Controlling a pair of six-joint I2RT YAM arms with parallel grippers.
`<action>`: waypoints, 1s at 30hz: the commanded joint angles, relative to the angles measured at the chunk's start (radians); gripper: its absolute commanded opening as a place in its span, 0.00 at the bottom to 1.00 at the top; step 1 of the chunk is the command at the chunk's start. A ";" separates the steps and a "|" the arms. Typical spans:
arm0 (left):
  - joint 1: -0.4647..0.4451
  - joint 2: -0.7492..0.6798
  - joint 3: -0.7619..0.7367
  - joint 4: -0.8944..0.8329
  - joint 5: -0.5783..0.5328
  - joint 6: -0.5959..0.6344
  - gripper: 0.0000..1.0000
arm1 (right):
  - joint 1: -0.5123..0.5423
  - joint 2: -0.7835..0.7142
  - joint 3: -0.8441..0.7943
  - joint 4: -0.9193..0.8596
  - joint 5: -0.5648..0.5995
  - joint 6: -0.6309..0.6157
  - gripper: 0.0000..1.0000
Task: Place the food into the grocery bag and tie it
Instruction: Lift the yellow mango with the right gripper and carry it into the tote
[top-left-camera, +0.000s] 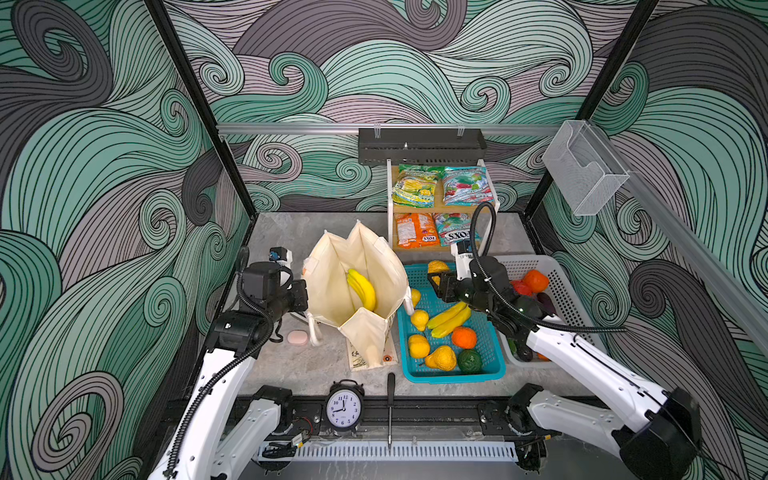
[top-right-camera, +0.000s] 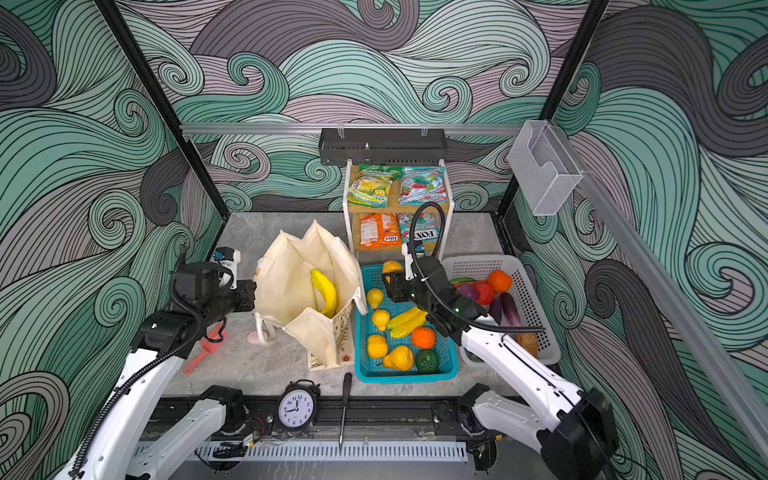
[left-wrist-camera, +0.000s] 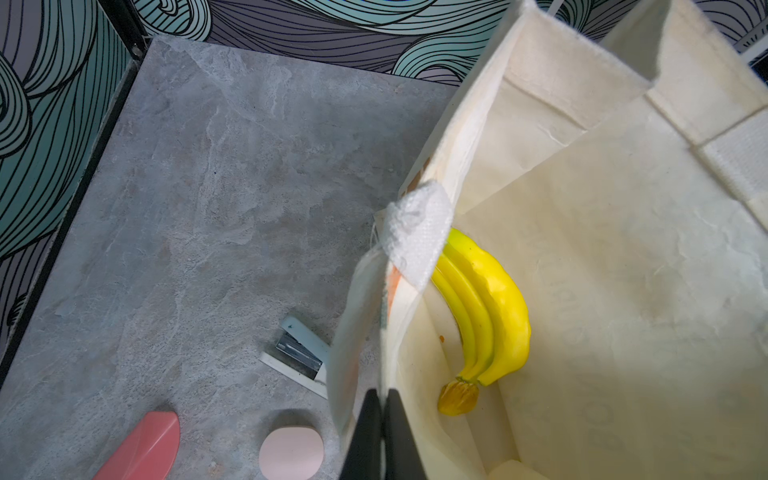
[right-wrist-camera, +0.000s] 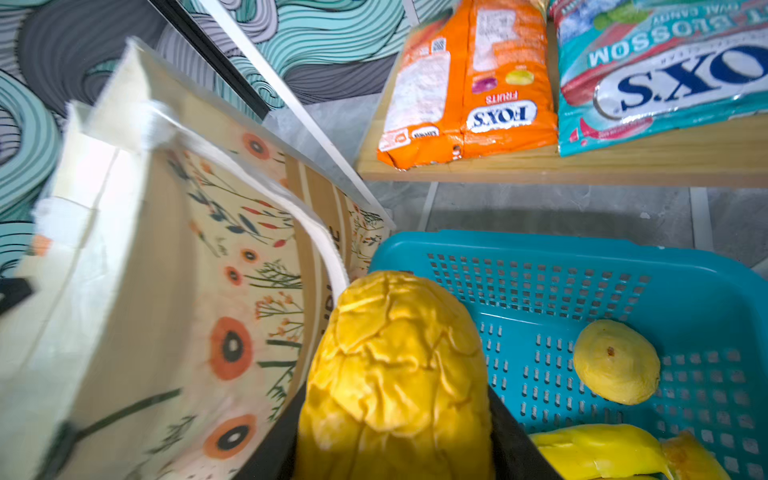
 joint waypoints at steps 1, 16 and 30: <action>0.005 -0.012 0.003 0.001 0.010 0.005 0.00 | 0.019 -0.020 0.094 -0.094 -0.038 -0.058 0.34; 0.005 -0.015 0.000 0.010 0.024 0.013 0.00 | 0.241 0.202 0.431 -0.152 -0.049 -0.104 0.33; 0.005 -0.014 -0.002 0.015 0.035 0.011 0.00 | 0.343 0.625 0.758 -0.330 -0.228 -0.190 0.34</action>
